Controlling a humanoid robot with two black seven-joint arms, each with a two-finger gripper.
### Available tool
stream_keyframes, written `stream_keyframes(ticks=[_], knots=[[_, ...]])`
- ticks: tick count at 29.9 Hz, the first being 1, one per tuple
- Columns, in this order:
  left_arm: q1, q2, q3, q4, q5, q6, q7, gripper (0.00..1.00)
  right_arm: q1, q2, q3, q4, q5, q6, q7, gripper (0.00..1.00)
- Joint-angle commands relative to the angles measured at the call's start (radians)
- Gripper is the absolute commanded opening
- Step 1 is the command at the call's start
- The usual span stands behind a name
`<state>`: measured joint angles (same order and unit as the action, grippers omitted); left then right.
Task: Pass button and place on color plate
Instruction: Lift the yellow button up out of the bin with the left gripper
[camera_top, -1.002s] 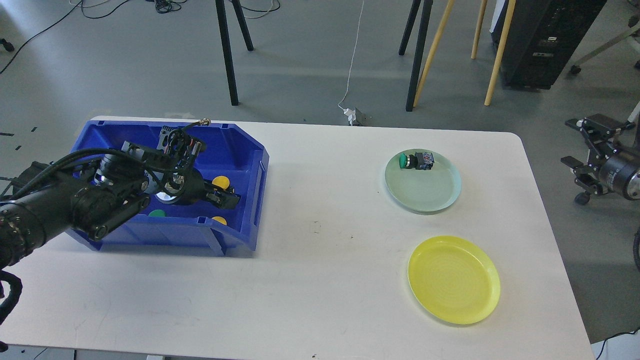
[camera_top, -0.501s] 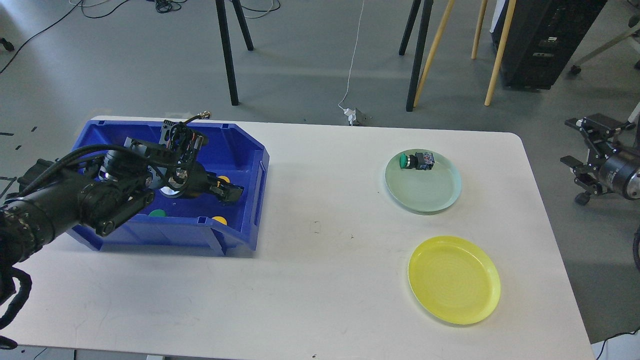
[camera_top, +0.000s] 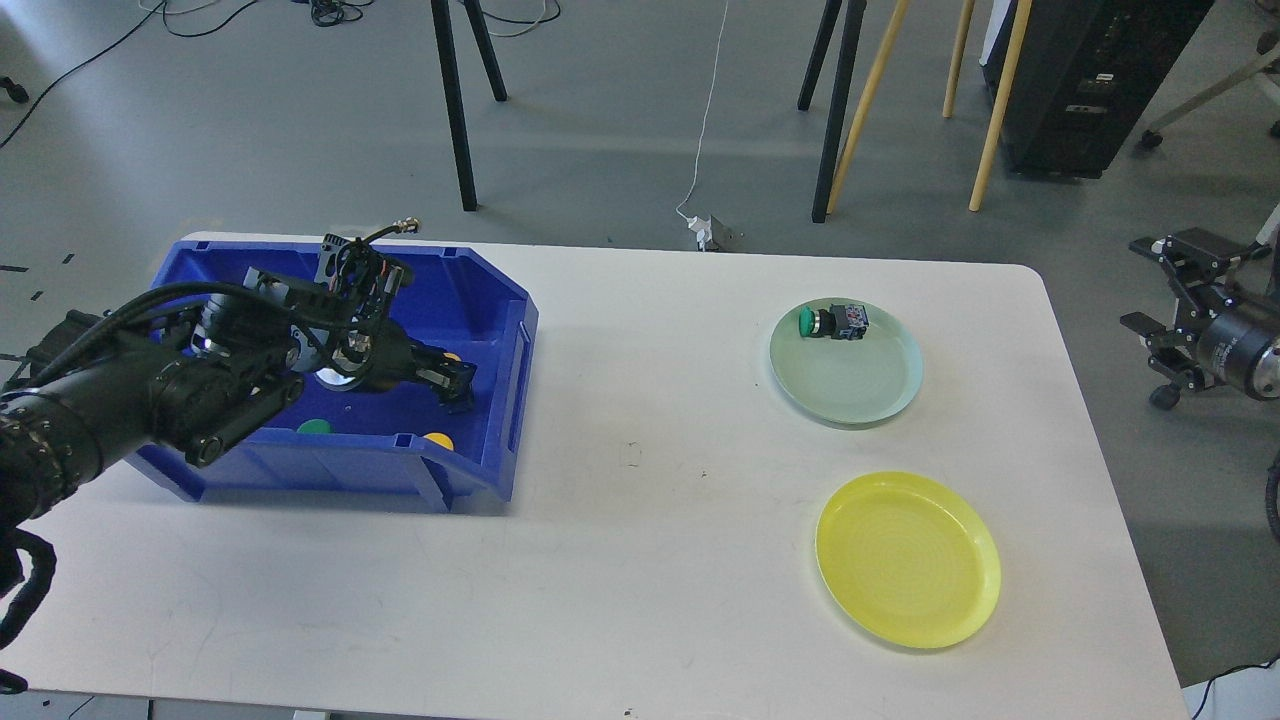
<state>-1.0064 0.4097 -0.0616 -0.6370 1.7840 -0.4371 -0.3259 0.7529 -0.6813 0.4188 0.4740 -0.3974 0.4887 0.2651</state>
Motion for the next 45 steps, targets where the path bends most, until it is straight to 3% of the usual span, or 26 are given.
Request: stream_keyframes(ticks=[1, 8, 17, 23, 31, 39, 45], knots=[[-0.011, 0.073, -0.007, -0.030, 0.002, -0.018, -0.019, 0.30, 0.008, 0.000, 0.000, -0.002, 0.000, 0.000, -0.004, 0.88], [-0.052, 0.246, -0.040, -0.203, -0.030, -0.052, -0.042, 0.30, 0.031, 0.031, 0.000, -0.002, 0.000, 0.000, -0.004, 0.88], [-0.096, 0.394, -0.276, -0.426, -0.334, -0.052, -0.039, 0.31, 0.098, 0.078, 0.006, 0.002, 0.003, 0.000, 0.002, 0.88], [-0.130, 0.318, -0.451, -0.418, -0.596, -0.052, -0.027, 0.31, 0.155, 0.114, 0.031, 0.053, 0.008, 0.000, 0.006, 0.88], [-0.172, 0.126, -0.449, -0.357, -0.687, -0.052, -0.016, 0.32, 0.230, 0.115, 0.064, 0.268, 0.006, -0.031, 0.006, 0.88], [-0.167, 0.038, -0.448, -0.325, -0.715, -0.052, -0.015, 0.31, 0.256, 0.118, 0.063, 0.440, -0.004, -0.068, 0.005, 0.88], [-0.176, 0.015, -0.451, -0.259, -0.753, -0.052, 0.014, 0.31, 0.260, 0.132, 0.081, 0.460, 0.003, -0.102, 0.005, 0.87]])
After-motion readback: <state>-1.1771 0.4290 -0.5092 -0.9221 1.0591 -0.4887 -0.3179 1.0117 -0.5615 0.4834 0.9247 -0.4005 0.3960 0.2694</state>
